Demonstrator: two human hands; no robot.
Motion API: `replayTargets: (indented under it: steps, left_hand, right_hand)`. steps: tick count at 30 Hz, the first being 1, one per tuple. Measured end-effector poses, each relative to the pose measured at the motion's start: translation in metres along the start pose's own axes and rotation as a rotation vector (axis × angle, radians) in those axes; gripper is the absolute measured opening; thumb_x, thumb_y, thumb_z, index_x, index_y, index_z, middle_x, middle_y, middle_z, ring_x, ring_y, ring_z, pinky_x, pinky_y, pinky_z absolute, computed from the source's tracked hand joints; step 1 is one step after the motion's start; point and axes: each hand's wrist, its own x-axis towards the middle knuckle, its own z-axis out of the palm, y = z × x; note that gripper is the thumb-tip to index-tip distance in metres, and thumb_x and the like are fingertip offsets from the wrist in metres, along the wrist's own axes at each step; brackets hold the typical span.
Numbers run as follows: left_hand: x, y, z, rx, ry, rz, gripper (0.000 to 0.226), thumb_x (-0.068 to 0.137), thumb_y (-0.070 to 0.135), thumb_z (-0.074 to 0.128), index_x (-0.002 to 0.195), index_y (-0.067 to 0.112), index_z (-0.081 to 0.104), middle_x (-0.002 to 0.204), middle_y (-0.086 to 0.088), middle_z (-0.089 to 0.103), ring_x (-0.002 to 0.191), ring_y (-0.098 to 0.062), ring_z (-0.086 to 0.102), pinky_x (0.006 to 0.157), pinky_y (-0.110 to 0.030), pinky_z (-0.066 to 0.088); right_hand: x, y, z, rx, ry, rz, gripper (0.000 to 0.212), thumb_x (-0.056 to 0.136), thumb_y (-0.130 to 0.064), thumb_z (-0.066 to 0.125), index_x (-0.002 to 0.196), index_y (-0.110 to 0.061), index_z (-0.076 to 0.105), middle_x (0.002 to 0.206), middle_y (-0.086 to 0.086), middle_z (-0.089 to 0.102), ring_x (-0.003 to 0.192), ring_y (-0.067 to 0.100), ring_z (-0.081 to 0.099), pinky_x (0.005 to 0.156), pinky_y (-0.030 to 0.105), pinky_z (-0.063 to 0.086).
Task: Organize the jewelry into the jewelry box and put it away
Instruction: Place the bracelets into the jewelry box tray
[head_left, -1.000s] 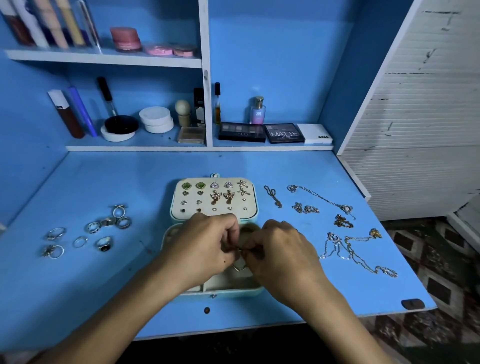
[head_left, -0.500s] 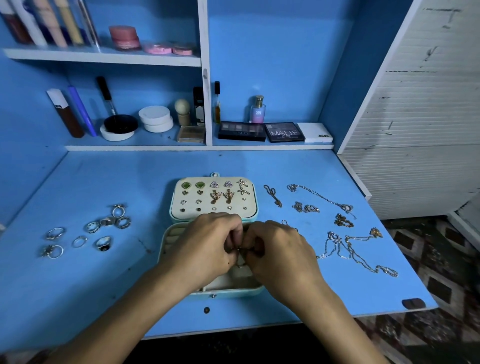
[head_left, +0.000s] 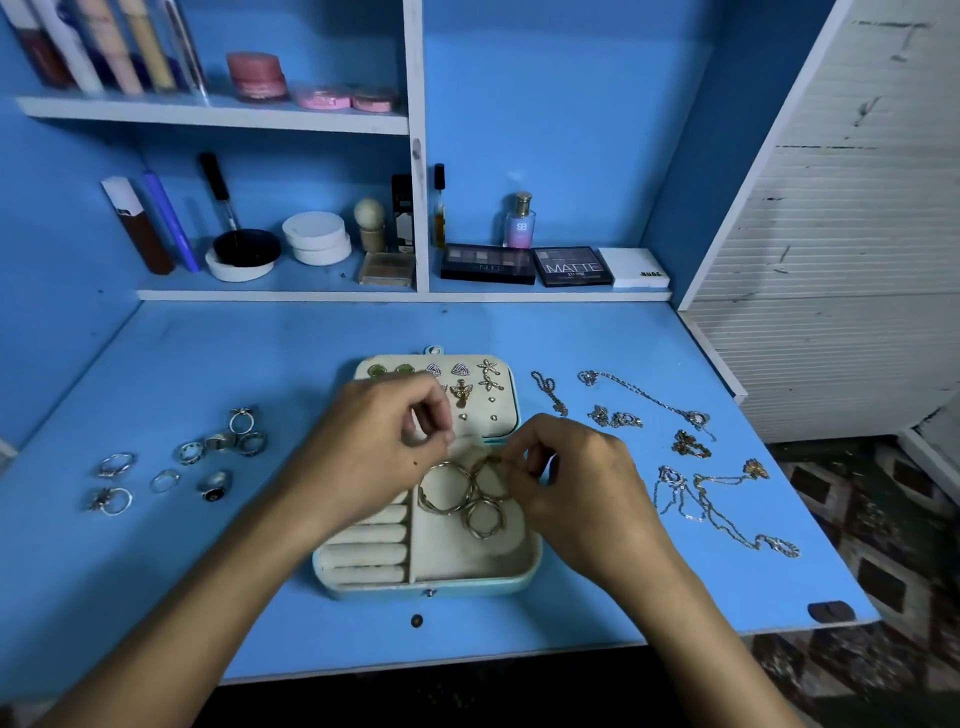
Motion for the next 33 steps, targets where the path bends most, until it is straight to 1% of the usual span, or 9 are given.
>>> replayTargets:
  steps: [5,10,14,17,19,21,24,29,33]
  left_hand:
    - [0.015,-0.039,-0.004,-0.068,0.226,-0.116,0.009,0.087,0.017,0.071,0.083,0.024,0.067,0.081,0.014,0.066,0.076,-0.005,0.059,0.067,-0.009,0.042]
    - [0.023,-0.077,0.006,-0.110,0.399,-0.267,0.011,0.096,0.017,0.060,0.099,0.020,0.070,0.104,0.005,0.065,0.086,0.004,0.056,0.074,0.002,0.034]
    - [0.024,-0.087,0.015,-0.189,0.371,-0.333,0.024,0.101,0.024,0.053,0.119,0.019,0.068,0.116,0.006,0.059,0.103,-0.004,0.055,0.079,0.000,0.035]
    - [0.025,-0.089,0.018,-0.201,0.329,-0.350,0.031,0.103,0.027,0.049,0.128,0.017,0.064,0.121,0.008,0.055,0.110,-0.004,0.053,0.089,-0.009,0.036]
    - [0.025,-0.091,0.019,-0.202,0.307,-0.350,0.033,0.103,0.028,0.048,0.130,0.015,0.063,0.121,0.010,0.054,0.113,-0.004,0.053,0.093,-0.010,0.034]
    - [0.025,-0.093,0.020,-0.188,0.287,-0.353,0.034,0.103,0.030,0.047,0.129,0.015,0.064,0.121,0.009,0.056,0.112,-0.002,0.053,0.091,-0.004,0.031]
    - [0.025,-0.095,0.022,-0.167,0.287,-0.347,0.033,0.104,0.030,0.046,0.126,0.015,0.066,0.121,0.006,0.058,0.107,0.001,0.051,0.085,0.004,0.028]
    - [0.026,-0.096,0.022,-0.174,0.298,-0.336,0.030,0.103,0.027,0.048,0.122,0.017,0.069,0.118,0.006,0.058,0.104,0.001,0.052,0.082,0.007,0.028]
    - [0.027,-0.095,0.018,-0.253,0.291,-0.352,0.026,0.101,0.025,0.052,0.120,0.019,0.069,0.117,0.008,0.057,0.097,0.006,0.055,0.082,0.004,0.032]
  right_hand:
    - [0.020,0.001,-0.003,0.127,0.088,0.023,0.009,0.092,-0.027,0.065,0.086,-0.031,0.070,0.068,-0.017,0.061,0.062,0.003,0.055,0.060,0.019,0.042]
    - [0.051,0.006,0.002,0.188,0.144,0.084,0.018,0.097,-0.022,0.056,0.099,-0.027,0.073,0.076,-0.026,0.059,0.062,-0.001,0.057,0.062,0.020,0.040]
    - [0.074,0.006,0.009,0.220,0.131,0.103,0.024,0.100,-0.020,0.051,0.112,-0.022,0.072,0.091,-0.014,0.064,0.074,0.010,0.057,0.066,0.018,0.038]
    - [0.087,0.005,0.013,0.219,0.076,0.135,0.028,0.103,-0.025,0.048,0.120,-0.019,0.069,0.097,-0.007,0.064,0.090,0.014,0.055,0.075,0.021,0.037]
    - [0.093,0.005,0.016,0.197,0.016,0.167,0.027,0.104,-0.030,0.045,0.101,-0.021,0.070,0.084,-0.005,0.063,0.085,0.017,0.053,0.067,0.027,0.037]
    - [0.098,0.005,0.019,0.151,-0.012,0.191,0.037,0.105,-0.034,0.044,0.075,-0.019,0.058,0.066,-0.003,0.054,0.070,0.019,0.049,0.058,0.026,0.037]
    - [0.101,0.006,0.021,0.120,-0.013,0.191,0.043,0.104,-0.036,0.044,0.066,-0.017,0.050,0.061,-0.002,0.049,0.061,0.013,0.045,0.056,0.025,0.036]
    - [0.099,0.004,0.020,0.121,-0.014,0.180,0.038,0.104,-0.036,0.046,0.078,-0.015,0.063,0.068,0.000,0.057,0.068,0.017,0.051,0.060,0.022,0.038]
    - [0.096,0.002,0.016,0.187,-0.002,0.173,0.035,0.103,-0.037,0.047,0.096,-0.012,0.071,0.089,0.005,0.071,0.088,0.024,0.061,0.070,0.029,0.043]
